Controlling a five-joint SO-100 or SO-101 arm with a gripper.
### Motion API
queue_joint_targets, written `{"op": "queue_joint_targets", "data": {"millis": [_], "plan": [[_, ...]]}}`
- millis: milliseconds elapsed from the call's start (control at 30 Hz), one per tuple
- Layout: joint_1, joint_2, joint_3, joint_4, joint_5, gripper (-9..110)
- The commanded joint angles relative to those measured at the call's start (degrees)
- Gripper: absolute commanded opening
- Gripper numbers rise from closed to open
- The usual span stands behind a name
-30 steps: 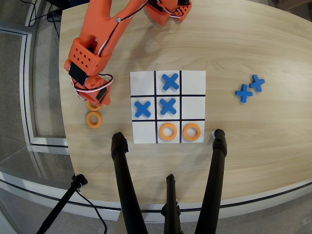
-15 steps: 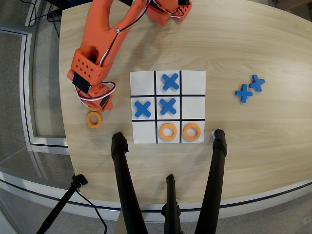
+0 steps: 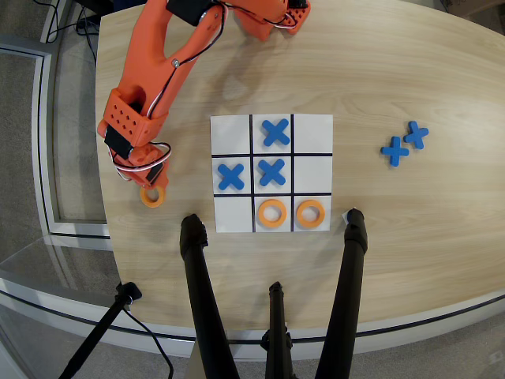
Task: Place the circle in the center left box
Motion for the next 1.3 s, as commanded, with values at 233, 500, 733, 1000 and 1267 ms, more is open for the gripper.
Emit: {"op": "queue_joint_targets", "data": {"millis": [233,500,733,1000,1267], "plan": [[-0.09,-1.49,0.00,-0.35,0.18,20],[1.23,-5.01,-2.29,-0.62,-0.79,20],[2.02,-5.71,-0.18,-0.26,-1.49,18],[2.81,-3.60,5.19,-0.70,-3.96,11],[2.81,-2.46,7.47,-0.97,-3.87,0]]}}
